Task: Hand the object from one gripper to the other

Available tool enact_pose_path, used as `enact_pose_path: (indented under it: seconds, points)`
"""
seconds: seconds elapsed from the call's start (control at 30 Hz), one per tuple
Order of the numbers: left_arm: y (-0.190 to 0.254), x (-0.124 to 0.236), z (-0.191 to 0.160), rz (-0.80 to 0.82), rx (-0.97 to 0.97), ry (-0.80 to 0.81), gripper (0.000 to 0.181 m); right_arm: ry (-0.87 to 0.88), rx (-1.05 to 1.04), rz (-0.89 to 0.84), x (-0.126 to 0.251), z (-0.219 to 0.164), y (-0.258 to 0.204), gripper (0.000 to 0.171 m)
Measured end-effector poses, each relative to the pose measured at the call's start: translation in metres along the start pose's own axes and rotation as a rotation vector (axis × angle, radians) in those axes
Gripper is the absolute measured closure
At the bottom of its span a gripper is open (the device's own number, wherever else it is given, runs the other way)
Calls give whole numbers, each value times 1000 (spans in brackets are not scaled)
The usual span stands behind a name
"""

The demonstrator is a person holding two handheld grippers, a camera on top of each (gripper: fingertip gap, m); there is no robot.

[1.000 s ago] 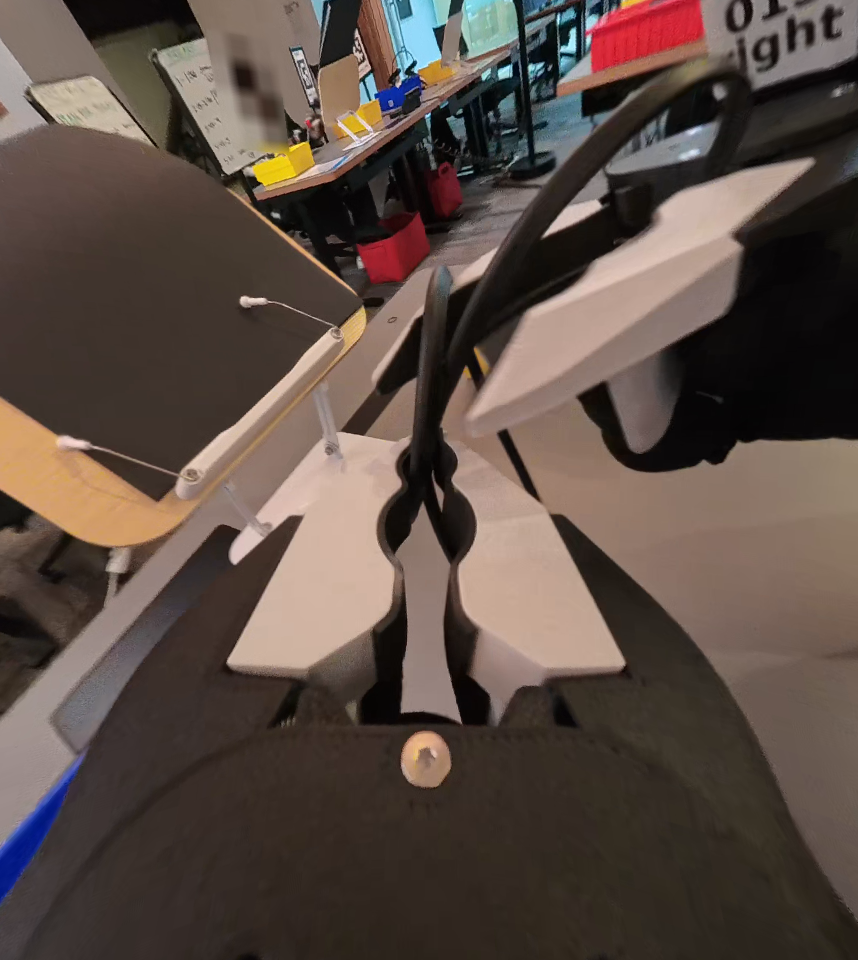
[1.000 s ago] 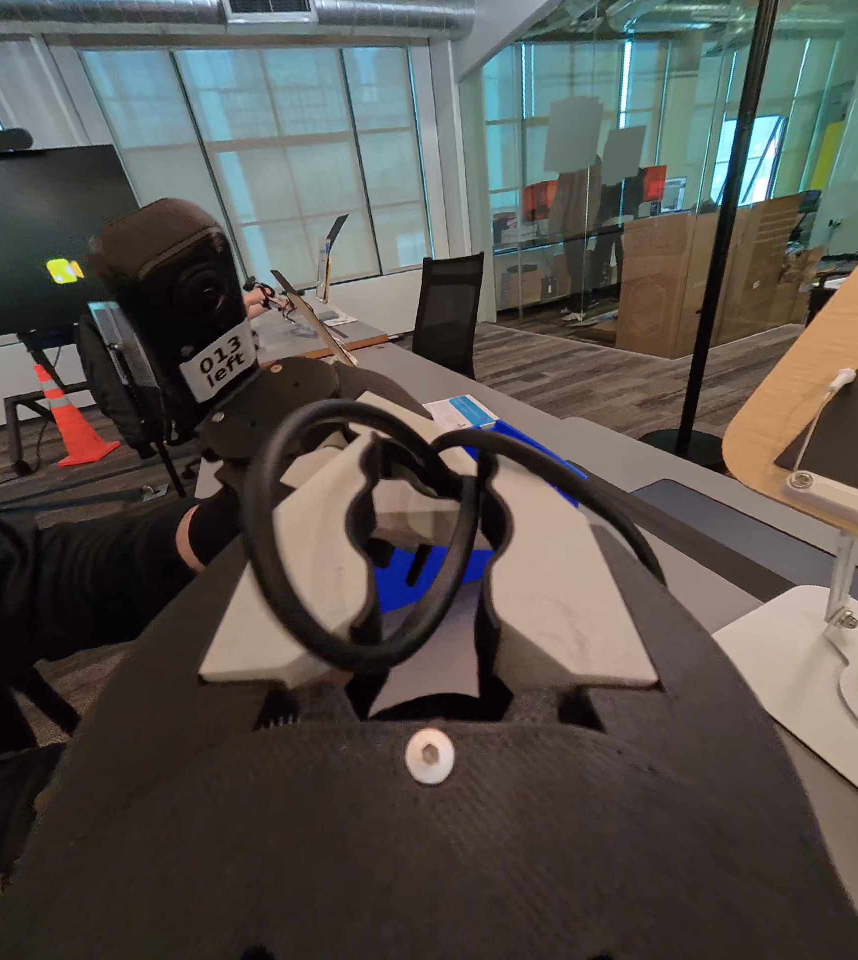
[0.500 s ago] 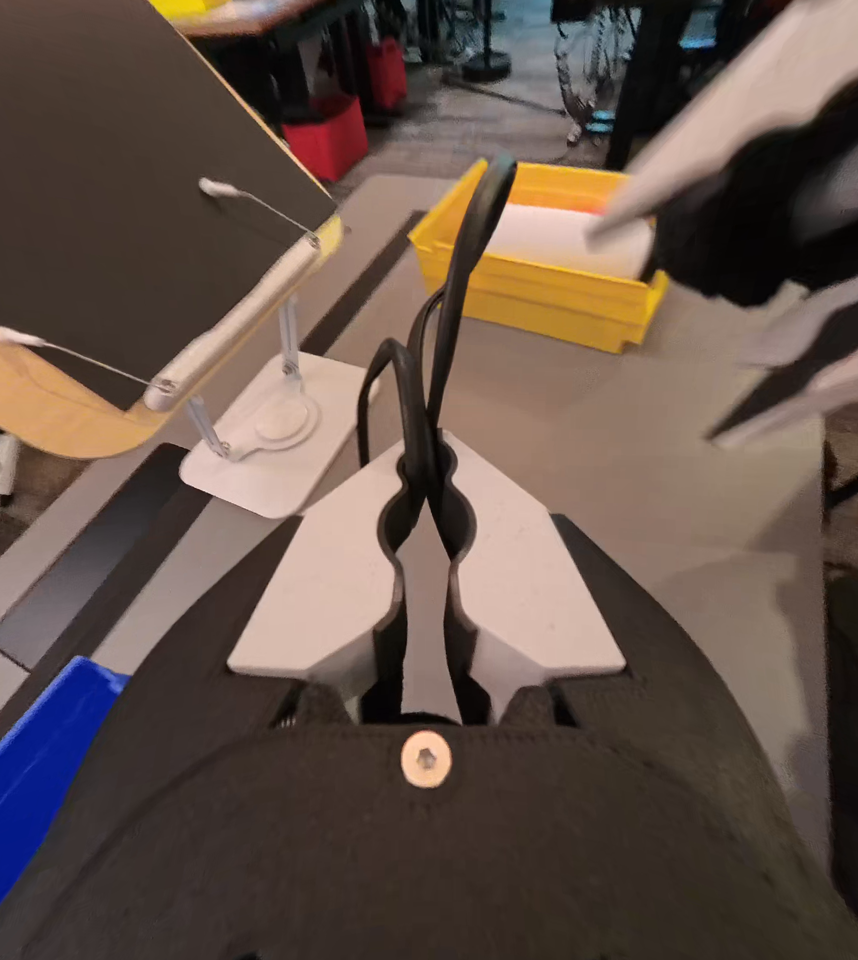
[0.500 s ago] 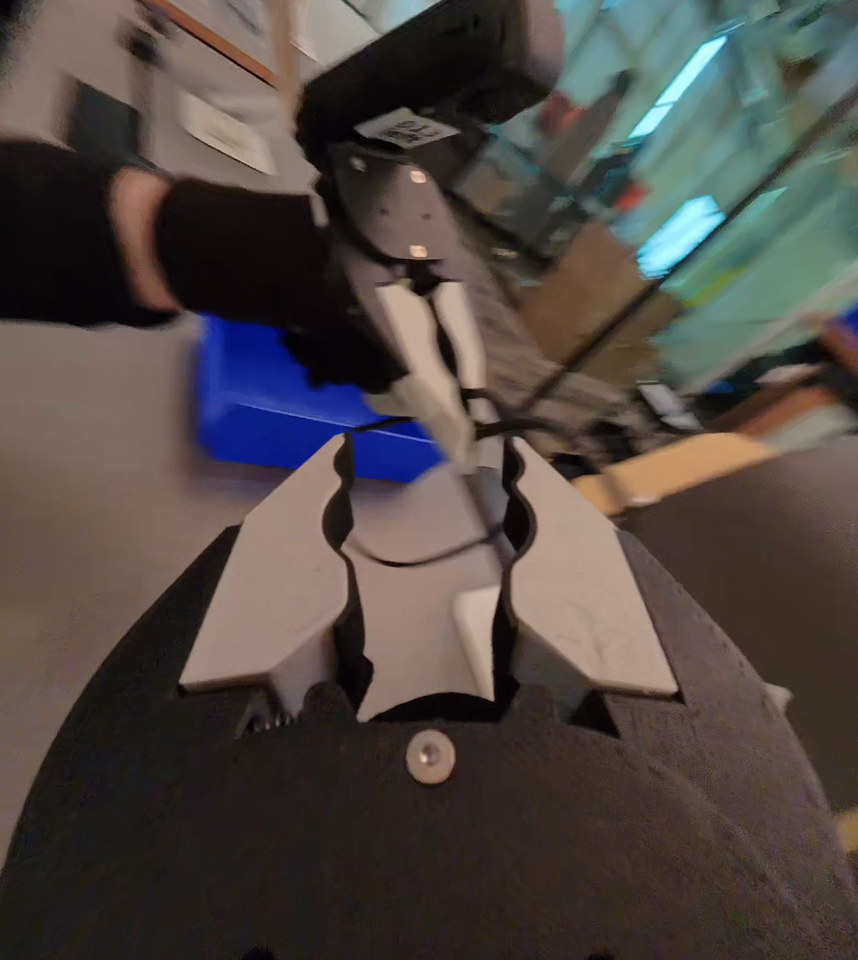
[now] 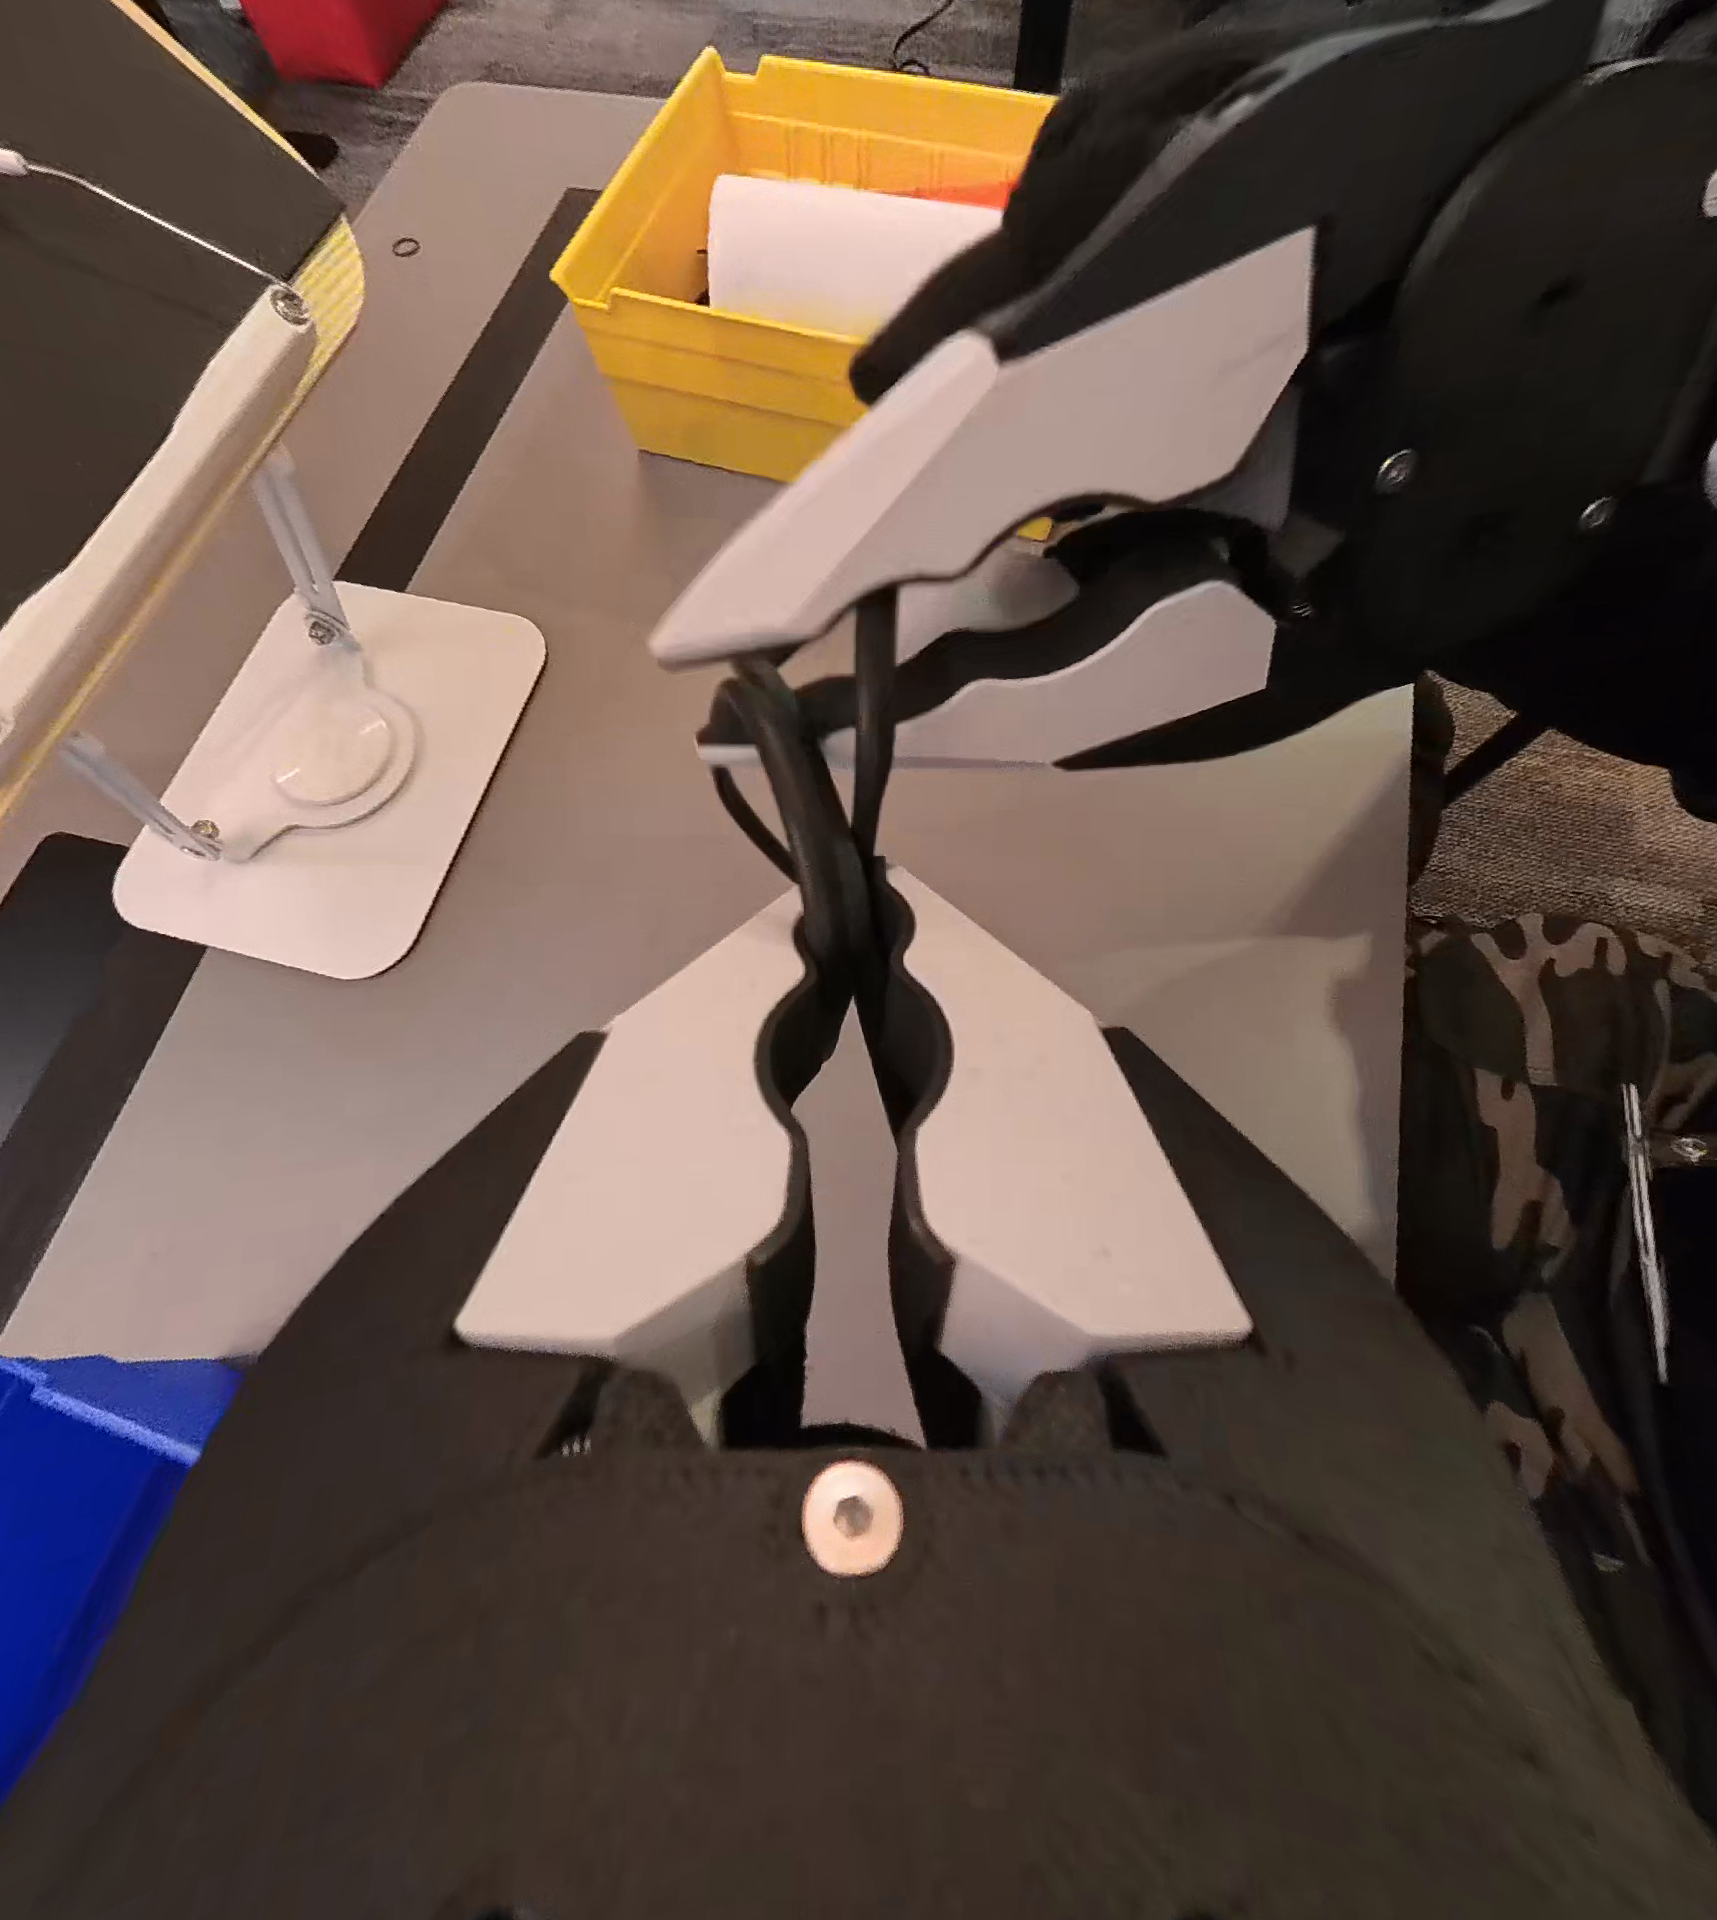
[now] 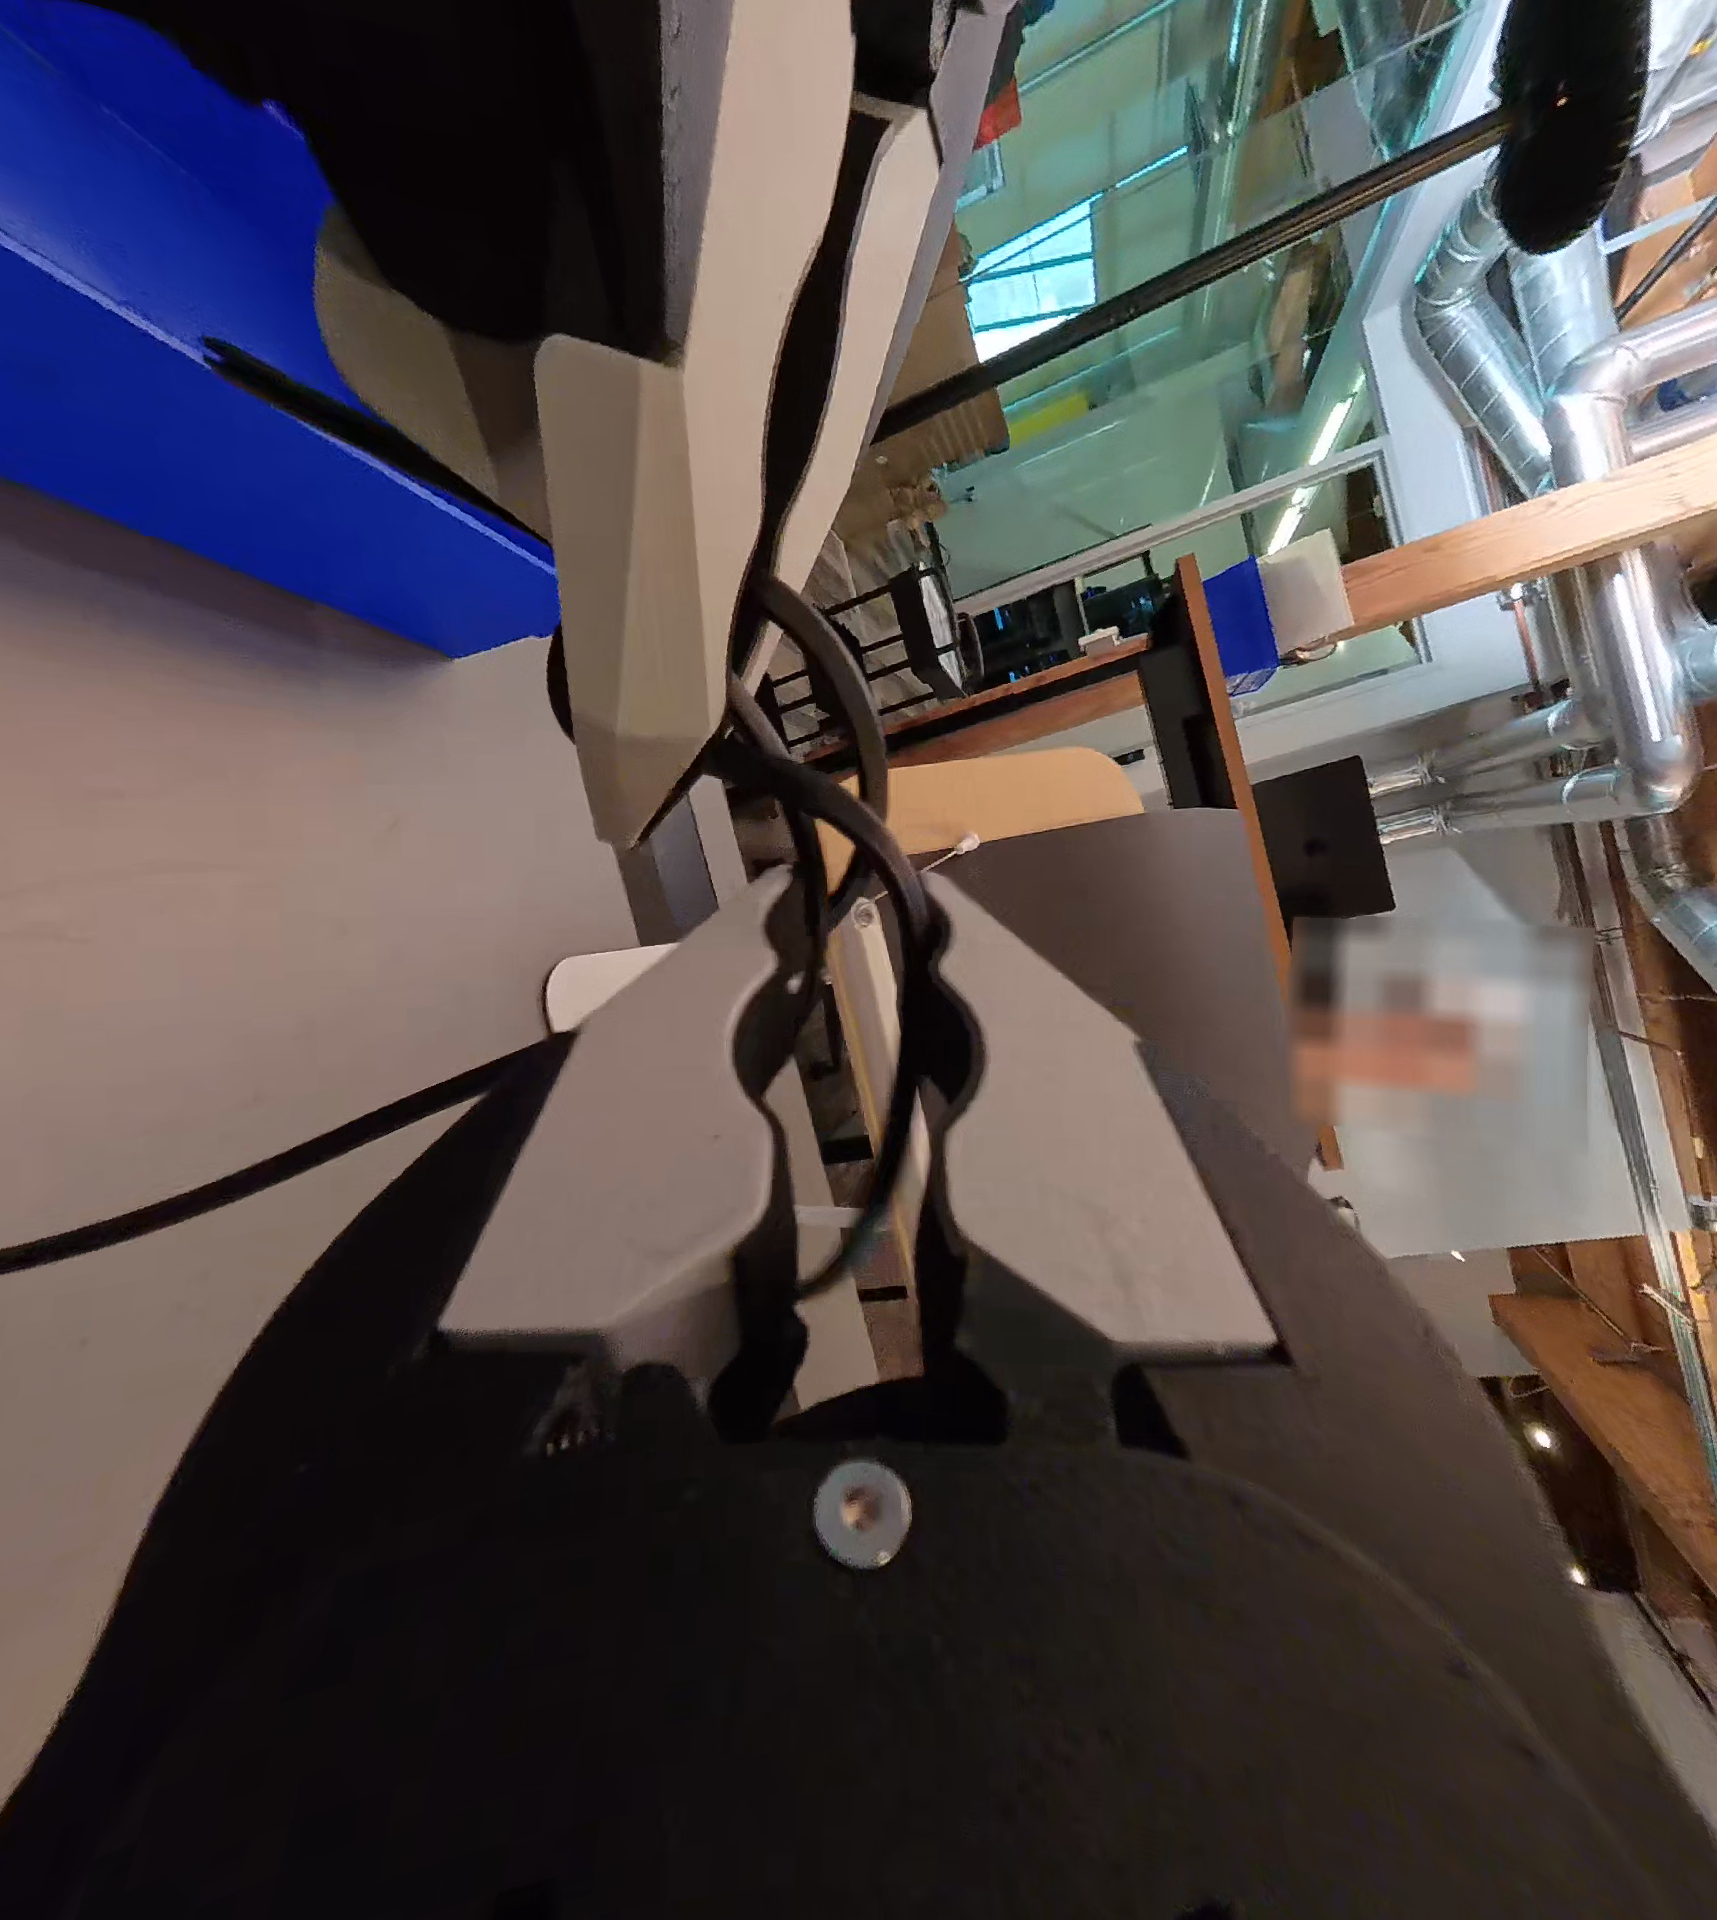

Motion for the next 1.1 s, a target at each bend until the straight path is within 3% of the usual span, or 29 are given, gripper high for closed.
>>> enact_pose_path:
  seconds: [0.03, 0.1, 0.37, 0.67, 0.77, 0.9, 1.0, 1.1]
  points:
    - [-1, 0, 0, 1, 4, 1, 180, 0, -12, 10, 0, -1, 0, 166]
    - [0, -1, -1, -20, 12, 7, 180, 10, -46, 22, 0, -4, 0, 169]
    - [-3, -1, 4, -17, 7, 75, 177, 38, -254, 56, 1, -11, 6, 170]
    - [-15, 18, 10, -46, -28, 240, 122, 211, -845, 114, 6, -36, 27, 170]
    - [-24, 16, 3, -118, 27, 322, 118, 293, -1009, 112, 10, -43, 34, 170]
    - [-27, -13, -12, -195, 111, 317, 112, 402, -1153, 93, 14, -45, 42, 170]
    - [-25, -38, -13, -149, 132, 369, 108, 455, -1240, 75, 14, -46, 43, 170]
    - [-24, -49, -7, 85, 54, 411, 102, 436, -1273, 40, 10, -48, 39, 171]
Point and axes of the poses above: each gripper's, where its closed fingertips meet, x back along the fingers, z out of its top, y = z × x across the jaws, the point moved 8 cm from there along x, back along the fingers, and after that the axes turned 8 degrees about y, right-handed, at the moved point
